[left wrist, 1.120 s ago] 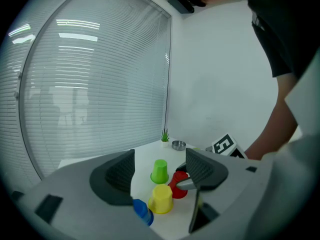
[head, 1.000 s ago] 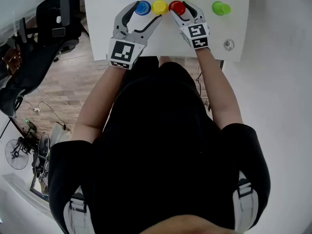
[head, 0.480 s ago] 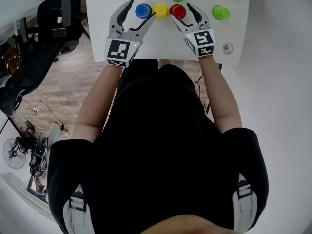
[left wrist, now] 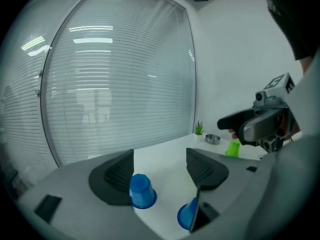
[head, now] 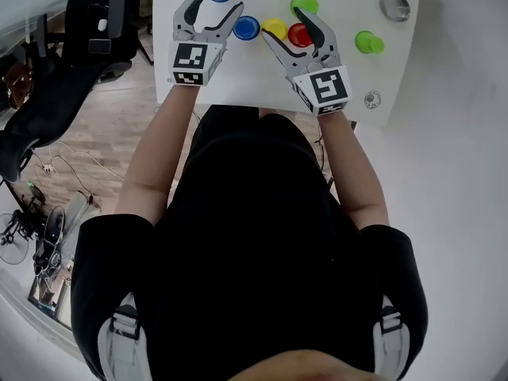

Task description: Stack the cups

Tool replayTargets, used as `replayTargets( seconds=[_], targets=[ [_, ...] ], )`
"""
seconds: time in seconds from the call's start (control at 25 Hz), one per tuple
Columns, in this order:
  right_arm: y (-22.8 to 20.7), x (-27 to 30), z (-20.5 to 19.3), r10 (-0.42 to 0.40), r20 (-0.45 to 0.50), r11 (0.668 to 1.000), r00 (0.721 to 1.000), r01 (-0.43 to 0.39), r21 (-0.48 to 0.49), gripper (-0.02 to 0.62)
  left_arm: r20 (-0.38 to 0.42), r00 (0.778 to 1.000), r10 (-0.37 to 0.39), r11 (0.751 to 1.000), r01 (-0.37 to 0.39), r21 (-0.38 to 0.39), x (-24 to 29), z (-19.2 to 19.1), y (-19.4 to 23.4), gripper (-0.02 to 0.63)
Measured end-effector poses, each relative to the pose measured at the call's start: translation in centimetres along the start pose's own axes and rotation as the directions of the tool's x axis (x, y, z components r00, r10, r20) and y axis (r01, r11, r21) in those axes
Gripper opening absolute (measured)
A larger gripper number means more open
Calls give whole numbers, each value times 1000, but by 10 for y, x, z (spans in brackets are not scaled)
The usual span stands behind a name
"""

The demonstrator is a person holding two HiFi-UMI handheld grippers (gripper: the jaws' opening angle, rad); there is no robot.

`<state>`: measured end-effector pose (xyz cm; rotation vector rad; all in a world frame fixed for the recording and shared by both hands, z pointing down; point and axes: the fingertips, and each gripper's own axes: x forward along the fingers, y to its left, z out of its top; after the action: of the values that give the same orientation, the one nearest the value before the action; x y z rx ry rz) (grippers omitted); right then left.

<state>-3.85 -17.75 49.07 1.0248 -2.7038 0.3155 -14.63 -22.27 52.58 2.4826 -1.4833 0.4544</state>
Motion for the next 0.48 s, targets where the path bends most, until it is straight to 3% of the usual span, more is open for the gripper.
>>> replayTargets(
  seconds=[0.48],
  targets=[
    [11, 23, 5, 34, -20, 999, 999, -34, 5, 302, -126, 990, 63, 998, -65, -10, 39, -61, 41, 331]
  ],
)
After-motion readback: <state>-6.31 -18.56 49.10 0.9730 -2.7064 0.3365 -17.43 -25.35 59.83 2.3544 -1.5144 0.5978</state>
